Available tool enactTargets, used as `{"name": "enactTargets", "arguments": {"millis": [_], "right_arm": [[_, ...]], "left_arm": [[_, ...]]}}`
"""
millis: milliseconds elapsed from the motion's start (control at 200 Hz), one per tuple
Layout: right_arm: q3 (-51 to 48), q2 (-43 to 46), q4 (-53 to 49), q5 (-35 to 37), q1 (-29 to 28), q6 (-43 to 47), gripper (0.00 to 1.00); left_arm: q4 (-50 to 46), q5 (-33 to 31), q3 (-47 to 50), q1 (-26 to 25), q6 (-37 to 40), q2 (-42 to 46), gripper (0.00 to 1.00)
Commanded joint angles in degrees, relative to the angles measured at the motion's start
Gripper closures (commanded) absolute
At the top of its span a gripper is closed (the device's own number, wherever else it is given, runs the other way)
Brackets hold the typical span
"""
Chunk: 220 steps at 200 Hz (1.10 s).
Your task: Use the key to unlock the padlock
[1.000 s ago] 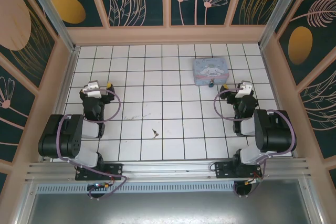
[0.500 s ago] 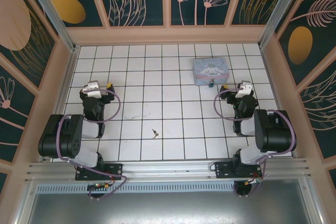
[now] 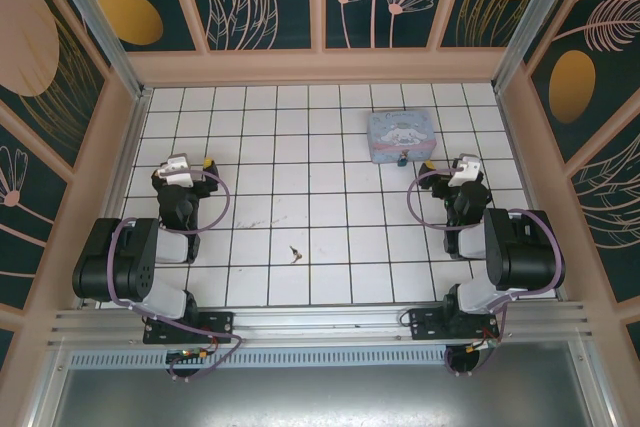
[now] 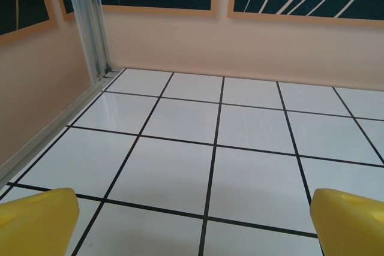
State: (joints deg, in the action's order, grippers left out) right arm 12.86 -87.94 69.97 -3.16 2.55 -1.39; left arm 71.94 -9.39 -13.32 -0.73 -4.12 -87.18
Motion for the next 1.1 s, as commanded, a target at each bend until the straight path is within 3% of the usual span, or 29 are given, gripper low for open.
{"name": "enactTargets", "arguments": {"millis": [0,425,565,641,721,811,946,1096], "right_arm": [[1.22,-0.29,0.30,-1.47,0.53,0.49,0.01],[1.52,0.33,-0.21,-0.09,0.09,0.46,0.01],[10.71,4.82,-20.03,3.62,-0.09,-0.72,0.01],[14.15,6.57,-25.69,5.32,-0.01,-2.11,0.01],[16.85,9.12,-30.26,8.38,0.90,-10.06,0.01],[24.10,8.89,-42.73,12.20,2.82,-22.36,0.01],[36.34,1.73,-52.55,1.08,6.38,-24.48,0.01],[52.84,-11.98,-63.28,-10.41,8.30,-25.55,0.01]], "left_arm": [[1.27,0.82,-0.13,0.29,-0.63,0.09,0.01],[-1.84,2.36,-1.01,0.29,-0.07,1.66,0.01],[-11.73,2.09,-5.45,0.29,-0.10,4.69,0.01],[-13.54,1.49,-5.92,0.29,-0.27,6.07,0.01],[-16.50,1.54,-6.68,0.29,-0.50,8.21,0.01],[-23.23,1.79,-9.69,0.29,-1.43,10.89,0.01],[-33.14,4.43,-15.51,0.21,-6.43,14.83,0.01],[-37.62,6.47,-19.89,0.21,-14.34,18.04,0.01]]}}
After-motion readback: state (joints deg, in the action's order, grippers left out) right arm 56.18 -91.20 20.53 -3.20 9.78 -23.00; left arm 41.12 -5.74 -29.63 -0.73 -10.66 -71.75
